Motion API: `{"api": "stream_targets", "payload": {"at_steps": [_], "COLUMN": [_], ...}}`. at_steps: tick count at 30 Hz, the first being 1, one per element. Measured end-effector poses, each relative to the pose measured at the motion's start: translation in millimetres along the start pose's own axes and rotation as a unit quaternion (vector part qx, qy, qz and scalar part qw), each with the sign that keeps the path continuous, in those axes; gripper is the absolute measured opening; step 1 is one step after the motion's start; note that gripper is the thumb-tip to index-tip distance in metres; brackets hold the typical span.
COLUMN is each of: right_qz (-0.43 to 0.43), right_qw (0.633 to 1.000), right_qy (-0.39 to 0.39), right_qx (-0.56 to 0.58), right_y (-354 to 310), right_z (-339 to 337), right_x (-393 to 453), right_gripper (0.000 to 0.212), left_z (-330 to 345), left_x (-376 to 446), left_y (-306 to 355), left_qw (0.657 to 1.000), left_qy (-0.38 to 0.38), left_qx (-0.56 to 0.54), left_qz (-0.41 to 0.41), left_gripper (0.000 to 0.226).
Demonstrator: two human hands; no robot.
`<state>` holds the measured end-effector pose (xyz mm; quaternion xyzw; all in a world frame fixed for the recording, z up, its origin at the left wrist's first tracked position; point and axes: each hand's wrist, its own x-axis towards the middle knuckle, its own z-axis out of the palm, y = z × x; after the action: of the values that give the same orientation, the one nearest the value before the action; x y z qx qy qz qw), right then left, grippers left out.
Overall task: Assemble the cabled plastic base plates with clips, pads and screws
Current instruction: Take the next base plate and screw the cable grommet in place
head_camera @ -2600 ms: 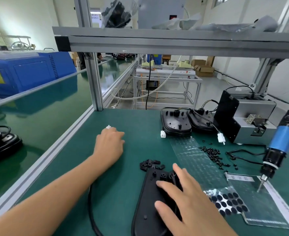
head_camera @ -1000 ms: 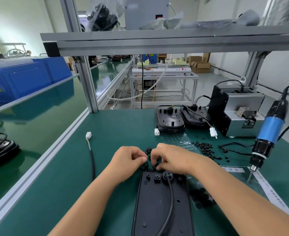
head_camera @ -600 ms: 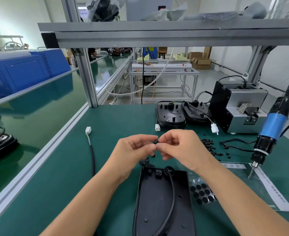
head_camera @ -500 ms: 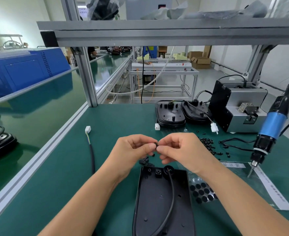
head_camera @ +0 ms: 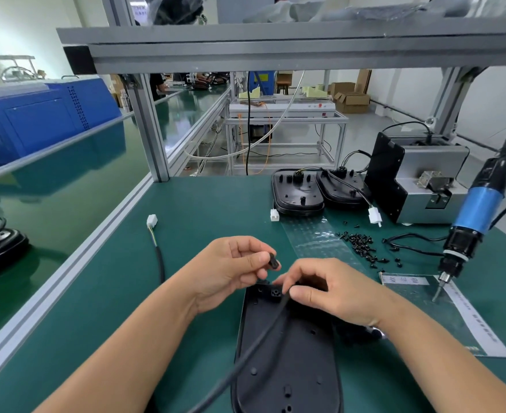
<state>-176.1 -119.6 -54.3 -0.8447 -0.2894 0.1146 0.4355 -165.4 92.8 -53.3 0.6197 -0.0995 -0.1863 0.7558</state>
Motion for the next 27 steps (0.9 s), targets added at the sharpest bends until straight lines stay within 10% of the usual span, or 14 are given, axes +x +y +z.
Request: {"api": "stream_targets", "payload": {"at_steps": [27], "right_qz": [-0.02], "right_qw": [0.994], "right_qy": [0.1], "right_qx": [-0.027], "right_y": [6], "right_z": [22], "right_x": [-2], "right_gripper": [0.009], "left_z": [9], "left_x": [-24], "left_y": [14], "left_qw": [0.974], "left_qy": [-0.003], "left_qx": [0.223], "left_qz": [-0.026], "left_gripper": [0.009]}}
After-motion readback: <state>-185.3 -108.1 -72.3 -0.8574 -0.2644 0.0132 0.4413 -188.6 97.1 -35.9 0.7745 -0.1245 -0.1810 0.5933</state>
